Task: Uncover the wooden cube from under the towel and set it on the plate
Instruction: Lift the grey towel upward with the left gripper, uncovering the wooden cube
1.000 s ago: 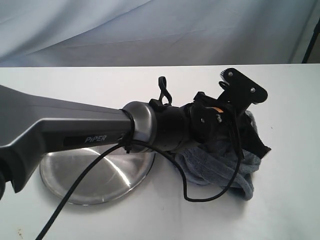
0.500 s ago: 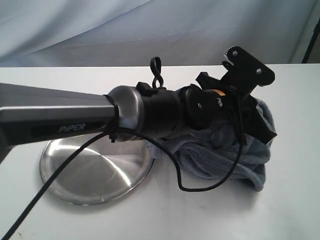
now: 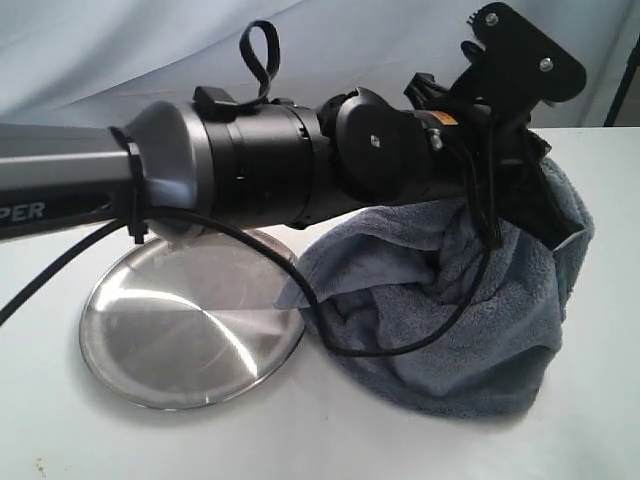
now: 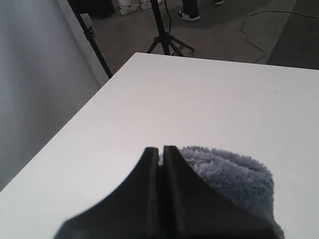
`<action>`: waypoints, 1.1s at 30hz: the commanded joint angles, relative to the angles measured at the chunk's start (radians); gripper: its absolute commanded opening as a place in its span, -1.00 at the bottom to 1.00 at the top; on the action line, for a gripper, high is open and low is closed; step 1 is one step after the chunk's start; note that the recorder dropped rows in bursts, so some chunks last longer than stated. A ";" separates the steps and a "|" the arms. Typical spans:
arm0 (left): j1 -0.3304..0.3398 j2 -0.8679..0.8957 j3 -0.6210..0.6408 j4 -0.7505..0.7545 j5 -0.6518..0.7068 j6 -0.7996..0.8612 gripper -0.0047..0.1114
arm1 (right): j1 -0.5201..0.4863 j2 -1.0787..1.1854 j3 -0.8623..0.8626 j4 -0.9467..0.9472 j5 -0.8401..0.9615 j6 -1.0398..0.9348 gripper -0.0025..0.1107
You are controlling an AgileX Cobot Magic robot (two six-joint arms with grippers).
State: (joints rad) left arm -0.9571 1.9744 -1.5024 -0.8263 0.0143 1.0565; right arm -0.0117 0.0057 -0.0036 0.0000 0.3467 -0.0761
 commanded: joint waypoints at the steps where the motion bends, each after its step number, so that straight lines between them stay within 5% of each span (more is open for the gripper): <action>1: 0.000 -0.058 -0.004 0.006 -0.059 0.003 -0.92 | 0.003 -0.006 0.004 -0.008 -0.004 0.002 -0.96; 33: 0.005 -0.243 -0.004 0.030 -0.165 0.000 -0.92 | 0.003 -0.006 0.004 -0.008 -0.004 0.002 -0.96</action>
State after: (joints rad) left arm -0.9546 1.7701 -1.4986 -0.8039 -0.1083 1.0581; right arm -0.0117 0.0057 -0.0036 0.0000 0.3467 -0.0761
